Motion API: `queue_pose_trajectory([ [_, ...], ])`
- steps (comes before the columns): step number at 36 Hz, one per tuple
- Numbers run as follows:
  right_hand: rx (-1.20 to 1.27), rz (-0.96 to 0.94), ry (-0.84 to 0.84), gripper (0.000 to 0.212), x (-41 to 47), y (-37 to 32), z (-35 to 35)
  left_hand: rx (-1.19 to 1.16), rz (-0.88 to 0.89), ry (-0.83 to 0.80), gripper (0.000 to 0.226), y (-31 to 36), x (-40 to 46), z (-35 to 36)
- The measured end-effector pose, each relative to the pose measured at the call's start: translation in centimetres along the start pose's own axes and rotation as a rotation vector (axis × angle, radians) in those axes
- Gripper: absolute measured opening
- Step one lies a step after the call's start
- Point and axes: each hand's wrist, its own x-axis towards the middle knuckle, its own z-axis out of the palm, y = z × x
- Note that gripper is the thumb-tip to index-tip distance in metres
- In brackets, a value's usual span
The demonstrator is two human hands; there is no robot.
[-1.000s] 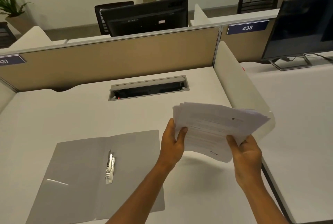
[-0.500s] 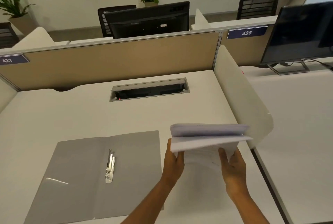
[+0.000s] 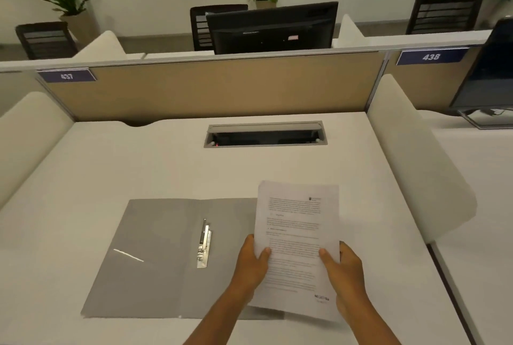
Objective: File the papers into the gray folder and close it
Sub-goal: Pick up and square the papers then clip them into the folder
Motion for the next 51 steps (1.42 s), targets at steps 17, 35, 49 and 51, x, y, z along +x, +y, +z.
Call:
queue_pose_trajectory([
  [17,-0.017,0.177,-0.127,0.027,-0.9,2.8,10.5,0.325,-0.076,0.081,0.019,-5.5,1.5,-15.6],
  [35,-0.054,0.170,-0.100,0.027,-0.4,2.6,14.2,0.599,0.146,-0.170,0.085,-5.6,8.1,-21.4],
  [49,-0.144,0.163,-0.076,0.029,-0.5,2.2,15.2,0.688,0.181,-0.239,0.093,-5.8,9.4,-21.1],
  [51,-0.154,0.163,-0.073,0.030,-0.5,2.2,15.1,0.706,0.196,-0.241,0.093,-5.9,9.5,-21.1],
])
